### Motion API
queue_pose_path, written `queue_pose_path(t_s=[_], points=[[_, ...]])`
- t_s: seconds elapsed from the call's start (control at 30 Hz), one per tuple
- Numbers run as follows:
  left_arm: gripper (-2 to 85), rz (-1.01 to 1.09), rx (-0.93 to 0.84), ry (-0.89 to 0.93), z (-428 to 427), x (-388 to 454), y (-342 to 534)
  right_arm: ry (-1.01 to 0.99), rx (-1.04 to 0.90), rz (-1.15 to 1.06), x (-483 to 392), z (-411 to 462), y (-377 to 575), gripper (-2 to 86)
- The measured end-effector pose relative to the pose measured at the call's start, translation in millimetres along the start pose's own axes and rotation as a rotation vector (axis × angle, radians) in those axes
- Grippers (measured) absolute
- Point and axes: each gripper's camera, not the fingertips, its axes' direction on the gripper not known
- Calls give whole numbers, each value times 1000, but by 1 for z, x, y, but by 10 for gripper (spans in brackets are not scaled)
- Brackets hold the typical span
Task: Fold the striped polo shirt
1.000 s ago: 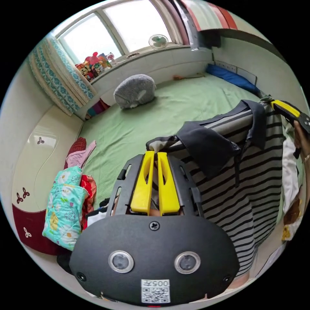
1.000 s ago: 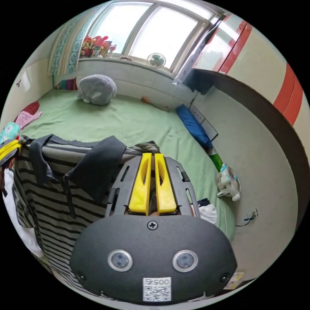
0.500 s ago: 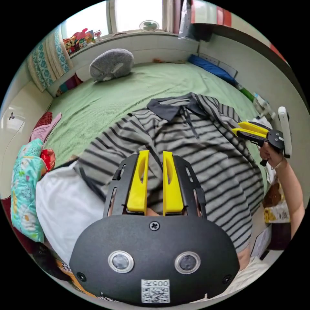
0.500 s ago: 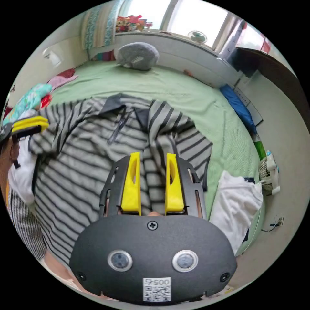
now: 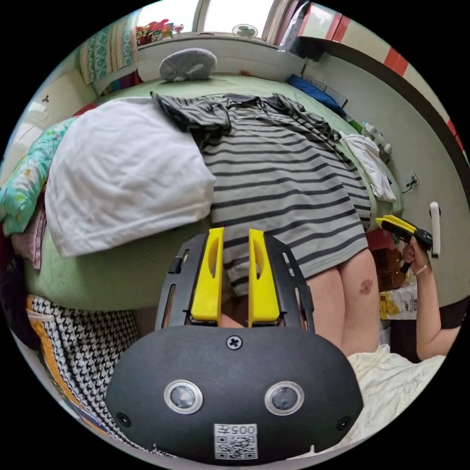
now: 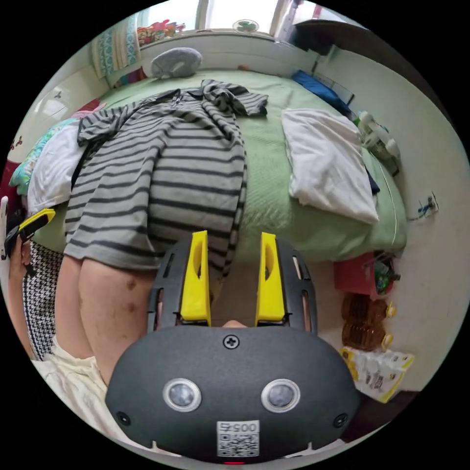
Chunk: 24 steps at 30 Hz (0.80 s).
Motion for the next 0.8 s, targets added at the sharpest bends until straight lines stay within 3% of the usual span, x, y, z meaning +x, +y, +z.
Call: queue_pose_path(t_s=[0.33, 0.6, 0.8], points=[[108, 31, -62, -12, 1, -3, 55, 31, -22, 59, -6, 0, 83, 128], [118, -43, -102, 33, 21, -24, 71, -33, -14, 133, 41, 10, 67, 105], [116, -17, -47, -80, 15, -13, 93, -70, -97, 152, 48, 33, 56, 76]])
